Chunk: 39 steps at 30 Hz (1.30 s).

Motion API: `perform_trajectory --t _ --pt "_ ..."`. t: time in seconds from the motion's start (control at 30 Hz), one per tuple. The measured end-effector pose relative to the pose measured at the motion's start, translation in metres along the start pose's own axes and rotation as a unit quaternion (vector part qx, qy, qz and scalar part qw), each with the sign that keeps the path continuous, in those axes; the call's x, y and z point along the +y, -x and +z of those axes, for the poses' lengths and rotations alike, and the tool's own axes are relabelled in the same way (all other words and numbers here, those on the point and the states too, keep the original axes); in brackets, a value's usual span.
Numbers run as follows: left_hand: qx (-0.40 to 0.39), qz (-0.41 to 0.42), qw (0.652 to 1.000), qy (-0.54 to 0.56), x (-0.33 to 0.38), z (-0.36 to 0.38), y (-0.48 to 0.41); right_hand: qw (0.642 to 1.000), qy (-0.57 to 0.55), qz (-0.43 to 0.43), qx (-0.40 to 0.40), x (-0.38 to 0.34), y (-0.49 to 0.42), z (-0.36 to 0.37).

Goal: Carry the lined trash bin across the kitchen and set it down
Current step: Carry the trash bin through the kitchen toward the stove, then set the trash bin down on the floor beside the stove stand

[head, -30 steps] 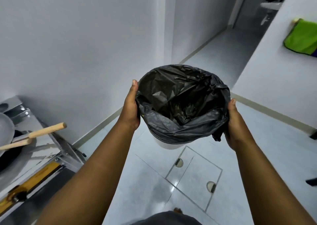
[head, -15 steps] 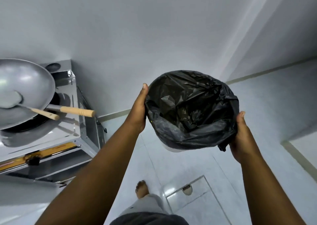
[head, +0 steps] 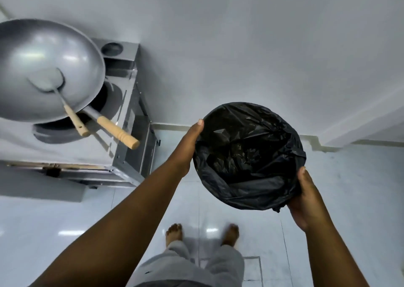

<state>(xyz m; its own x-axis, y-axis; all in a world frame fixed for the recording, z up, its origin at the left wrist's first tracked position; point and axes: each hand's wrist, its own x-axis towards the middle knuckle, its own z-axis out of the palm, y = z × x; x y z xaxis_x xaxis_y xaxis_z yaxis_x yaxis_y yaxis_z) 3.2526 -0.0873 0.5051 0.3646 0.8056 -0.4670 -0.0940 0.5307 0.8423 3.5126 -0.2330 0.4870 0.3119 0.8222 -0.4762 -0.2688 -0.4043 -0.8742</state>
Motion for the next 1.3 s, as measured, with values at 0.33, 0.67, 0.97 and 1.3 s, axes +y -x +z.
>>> perform_trajectory --t 0.33,0.67,0.97,1.3 --pt "0.153 -0.138 0.978 -0.026 -0.124 -0.037 -0.067 0.967 0.071 0.213 -0.119 0.088 -0.158 -0.007" --pt "0.183 -0.264 0.946 -0.044 -0.298 -0.080 -0.187 0.946 0.072 0.309 -0.070 0.278 -0.275 -0.036" --pt "0.166 -0.310 0.932 -0.086 -0.391 -0.121 -0.247 0.939 0.083 0.328 -0.059 0.397 -0.323 -0.038" --pt "0.160 -0.314 0.933 -0.073 -0.436 -0.153 -0.268 0.936 0.122 0.326 -0.058 0.442 -0.341 -0.030"
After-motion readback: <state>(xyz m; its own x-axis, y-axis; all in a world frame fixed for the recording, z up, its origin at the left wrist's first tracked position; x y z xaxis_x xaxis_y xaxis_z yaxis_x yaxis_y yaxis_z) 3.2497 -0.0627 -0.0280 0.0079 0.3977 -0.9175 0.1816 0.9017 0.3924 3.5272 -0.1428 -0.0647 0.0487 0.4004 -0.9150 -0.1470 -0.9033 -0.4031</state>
